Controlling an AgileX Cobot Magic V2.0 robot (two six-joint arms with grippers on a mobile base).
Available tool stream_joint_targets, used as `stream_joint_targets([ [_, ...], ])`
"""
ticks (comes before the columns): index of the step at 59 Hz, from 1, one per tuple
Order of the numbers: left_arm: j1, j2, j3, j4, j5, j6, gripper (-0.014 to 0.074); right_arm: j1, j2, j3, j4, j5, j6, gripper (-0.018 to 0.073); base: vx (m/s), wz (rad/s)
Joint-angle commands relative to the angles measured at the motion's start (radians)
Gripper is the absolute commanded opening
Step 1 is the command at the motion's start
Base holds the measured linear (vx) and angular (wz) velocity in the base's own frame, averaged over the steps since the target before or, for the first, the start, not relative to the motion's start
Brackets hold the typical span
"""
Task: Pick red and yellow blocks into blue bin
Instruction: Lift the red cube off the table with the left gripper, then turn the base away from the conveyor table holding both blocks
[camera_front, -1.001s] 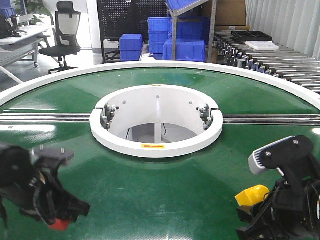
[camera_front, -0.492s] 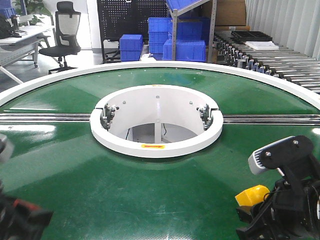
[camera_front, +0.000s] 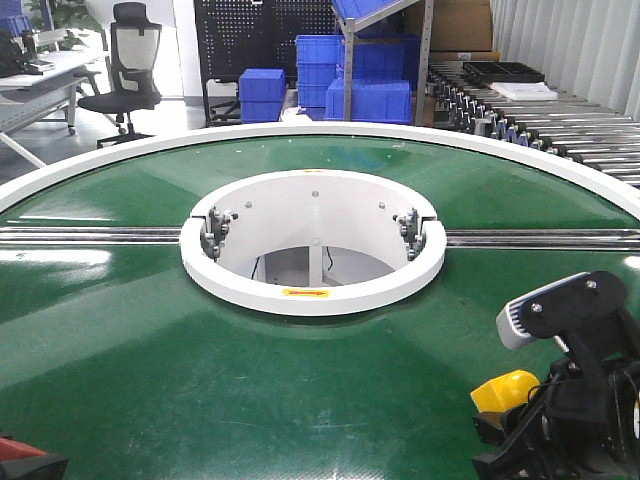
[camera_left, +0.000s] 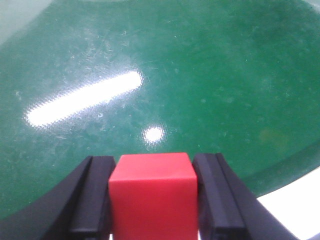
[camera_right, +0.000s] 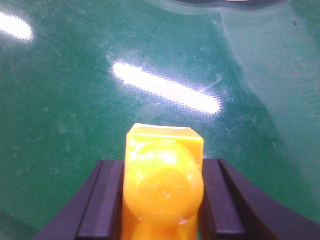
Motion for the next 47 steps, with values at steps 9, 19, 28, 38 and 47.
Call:
stream_joint_targets([
  [9,-0.009,-0.011,-0.024,-0.012,-0.062,-0.008,0.0215,-0.001,-0.022,-0.026,-0.01,-0.059,-0.005,0.0242,0.0,0.0],
  [19,-0.009,-0.011,-0.024,-0.012,-0.062,-0.008,0.0215,-0.001,-0.022,-0.026,-0.01,-0.059,-0.005,0.0242,0.0,0.0],
  [28,-0.009,-0.011,-0.024,-0.012,-0.062,-0.008,0.0215,-0.001,-0.022,-0.026,-0.01,-0.059,-0.005,0.0242,0.0,0.0],
  [38,-0.009,-0.011,-0.024,-0.012,-0.062,-0.008,0.0215,-0.001,-0.022,-0.026,-0.01,-0.059,-0.005,0.0242,0.0,0.0],
  [47,-0.009,-0.011,-0.024,-0.012,-0.062,-0.008,0.0215,-0.001,-0.022,-0.026,-0.01,-0.061,-0.005,0.0242,0.0,0.0],
])
